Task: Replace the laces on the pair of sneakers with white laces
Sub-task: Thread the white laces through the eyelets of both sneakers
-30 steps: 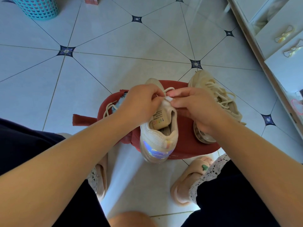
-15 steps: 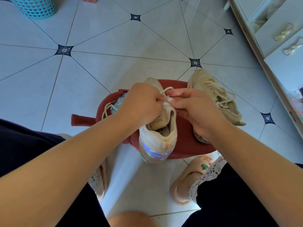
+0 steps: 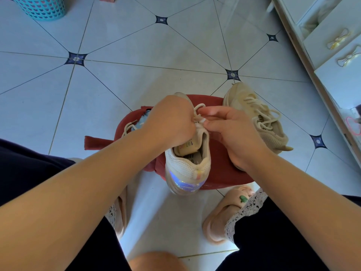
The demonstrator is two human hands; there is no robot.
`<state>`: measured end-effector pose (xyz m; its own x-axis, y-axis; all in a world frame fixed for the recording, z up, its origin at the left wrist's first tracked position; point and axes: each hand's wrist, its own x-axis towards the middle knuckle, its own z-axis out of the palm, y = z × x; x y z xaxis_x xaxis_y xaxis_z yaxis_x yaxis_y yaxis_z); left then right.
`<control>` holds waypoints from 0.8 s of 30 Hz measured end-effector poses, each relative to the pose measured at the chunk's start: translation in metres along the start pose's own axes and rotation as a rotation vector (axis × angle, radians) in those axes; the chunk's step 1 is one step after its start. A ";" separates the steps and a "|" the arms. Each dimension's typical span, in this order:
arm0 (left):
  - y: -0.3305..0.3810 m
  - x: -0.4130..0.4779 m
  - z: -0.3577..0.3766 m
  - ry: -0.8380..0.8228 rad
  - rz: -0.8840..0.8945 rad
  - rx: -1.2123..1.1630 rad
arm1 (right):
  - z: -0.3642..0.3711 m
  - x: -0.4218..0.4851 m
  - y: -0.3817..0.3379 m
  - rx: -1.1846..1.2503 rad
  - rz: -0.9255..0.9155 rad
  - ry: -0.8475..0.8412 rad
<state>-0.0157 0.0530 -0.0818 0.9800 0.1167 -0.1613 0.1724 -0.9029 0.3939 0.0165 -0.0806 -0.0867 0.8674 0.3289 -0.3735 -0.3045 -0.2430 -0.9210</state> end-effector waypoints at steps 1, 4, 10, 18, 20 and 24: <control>0.000 0.000 0.000 0.003 0.001 -0.003 | 0.000 0.000 0.000 -0.004 -0.004 -0.006; 0.001 -0.001 0.000 0.012 0.018 -0.001 | 0.000 0.000 0.002 -0.013 -0.016 -0.021; 0.001 0.001 -0.001 -0.005 0.140 0.073 | 0.000 0.002 0.005 -0.080 -0.066 -0.020; -0.001 -0.005 0.007 0.081 0.018 -0.106 | -0.009 0.006 -0.001 -0.048 -0.007 -0.091; 0.000 -0.007 0.008 0.102 0.002 -0.154 | -0.007 0.008 0.002 -0.104 -0.029 -0.067; 0.001 -0.009 0.008 0.146 0.005 -0.195 | -0.005 0.012 0.004 -0.111 -0.038 -0.070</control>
<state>-0.0256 0.0480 -0.0875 0.9824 0.1839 -0.0318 0.1696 -0.8084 0.5637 0.0274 -0.0820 -0.0941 0.8465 0.4018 -0.3493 -0.2232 -0.3278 -0.9180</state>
